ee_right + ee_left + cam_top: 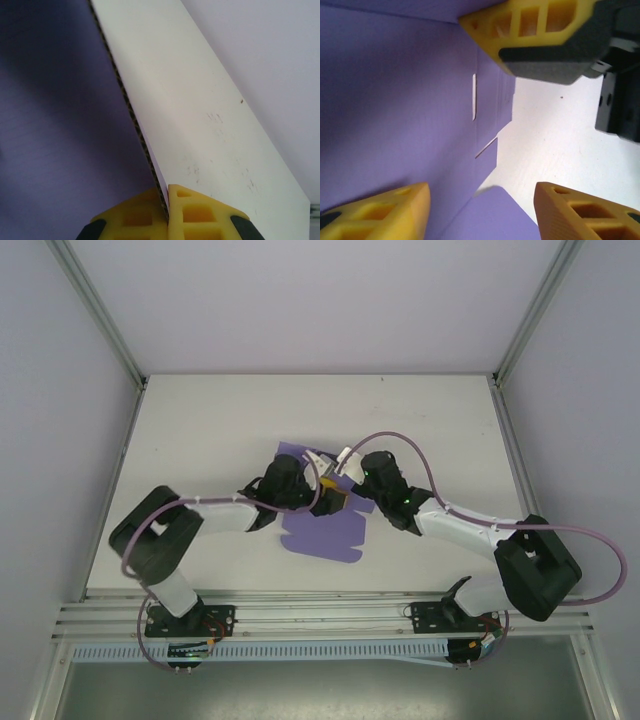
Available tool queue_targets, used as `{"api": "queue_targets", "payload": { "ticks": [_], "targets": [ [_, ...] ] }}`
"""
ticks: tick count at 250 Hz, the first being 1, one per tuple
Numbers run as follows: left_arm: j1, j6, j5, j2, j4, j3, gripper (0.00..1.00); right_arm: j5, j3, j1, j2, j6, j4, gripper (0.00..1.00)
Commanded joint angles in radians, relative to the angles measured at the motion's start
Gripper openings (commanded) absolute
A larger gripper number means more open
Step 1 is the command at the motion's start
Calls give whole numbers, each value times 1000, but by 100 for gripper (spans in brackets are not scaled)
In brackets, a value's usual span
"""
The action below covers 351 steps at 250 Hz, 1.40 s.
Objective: Assemble paper box
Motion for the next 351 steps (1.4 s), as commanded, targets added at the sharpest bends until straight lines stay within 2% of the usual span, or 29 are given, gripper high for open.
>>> {"api": "queue_targets", "payload": {
  "ticks": [1,33,51,66,78,97,114,138,156,179,216,270,290,319,351],
  "targets": [
    [-7,-46,-99,-127,-77,-50,57,44,28,-7,2,-23,4,0],
    [-7,-57,-157,-127,-83,-81,55,4,36,-6,3,-6,-12,0],
    [-7,-70,-180,-107,-143,-47,44,-10,42,-4,11,-7,-23,0],
    [-7,-92,-231,-130,-185,-54,43,-5,50,-4,20,-17,-39,0],
    [-4,-107,-283,-175,-184,-94,46,2,52,-4,26,-33,-44,0],
    [2,-110,-369,-276,-201,-163,57,7,58,-7,31,-47,-53,0],
    [34,-111,-388,-361,-240,-202,67,-10,64,-9,33,-51,-72,0],
    [135,-143,-348,-427,-300,-234,80,-37,68,-14,30,-51,-89,0],
    [202,-142,-295,-435,-326,-252,83,-43,72,-15,31,-48,-96,0],
    [214,-56,-193,-433,-210,-298,92,-58,74,-20,34,-46,-95,0],
    [214,-7,-91,-361,-51,-301,94,-84,85,-20,40,-40,-92,0],
    [230,10,-51,-144,33,-224,86,-145,88,-28,17,-62,-114,0],
    [232,19,-38,-94,131,-229,78,-168,92,-36,9,-56,-125,0],
    [232,11,108,-28,303,-237,67,-195,92,-43,8,-53,-131,0],
    [232,14,175,25,334,-208,53,-196,97,-49,13,-53,-139,0]
  ]
}}
